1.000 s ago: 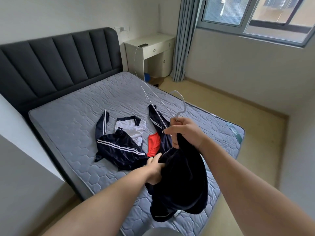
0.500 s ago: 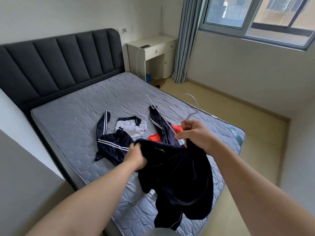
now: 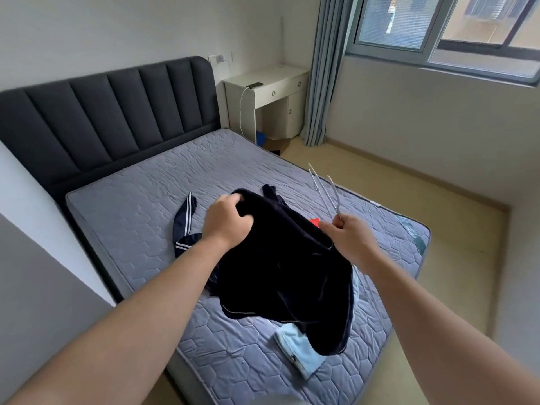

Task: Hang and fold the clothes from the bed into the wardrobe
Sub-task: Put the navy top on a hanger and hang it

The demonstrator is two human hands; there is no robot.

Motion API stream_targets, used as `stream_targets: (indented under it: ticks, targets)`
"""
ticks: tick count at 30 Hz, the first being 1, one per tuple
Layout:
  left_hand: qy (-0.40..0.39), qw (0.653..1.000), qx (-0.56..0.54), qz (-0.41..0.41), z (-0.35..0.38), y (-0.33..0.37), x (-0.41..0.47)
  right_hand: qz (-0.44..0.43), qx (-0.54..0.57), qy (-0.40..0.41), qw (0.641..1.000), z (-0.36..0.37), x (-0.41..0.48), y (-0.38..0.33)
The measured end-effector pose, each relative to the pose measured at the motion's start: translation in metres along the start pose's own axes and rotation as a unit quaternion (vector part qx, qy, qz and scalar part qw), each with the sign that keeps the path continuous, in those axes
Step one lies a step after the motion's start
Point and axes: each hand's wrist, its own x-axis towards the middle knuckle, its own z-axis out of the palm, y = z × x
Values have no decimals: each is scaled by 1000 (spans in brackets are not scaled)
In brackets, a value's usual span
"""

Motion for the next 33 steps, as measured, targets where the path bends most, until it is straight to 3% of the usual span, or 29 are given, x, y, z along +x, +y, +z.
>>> stream_targets:
  ticks: [3, 6, 8, 10, 16, 19, 22, 29, 33]
  targets:
    - [-39, 995, 63, 72, -14, 15, 4, 26, 77, 15, 997, 7, 0, -8]
    - [-116, 979, 151, 75, -26, 29, 4, 18, 94, 38, 995, 14, 5, -23]
    - [-177, 963, 193, 72, -26, 36, 0, 33, 90, 7, 995, 20, 8, -31]
    - [-220, 951, 207, 65, -22, 36, -6, 100, 162, -37, 981, 28, 6, -39]
    - [-283, 947, 147, -29, -22, 9, -13, 195, 424, -46, 883, 46, -5, -58]
    - [-280, 950, 106, -86, -28, -5, -14, 179, 537, -47, 823, 50, -9, -64]
    - [-264, 953, 56, -141, -37, -15, -17, 151, 592, -82, 787, 54, -12, -66]
    - [-254, 950, -11, -179, -56, -15, -25, 64, 626, -173, 758, 69, -18, -77]
    - [-250, 950, -77, -171, -71, -6, -28, 44, 623, -155, 766, 81, -22, -85]
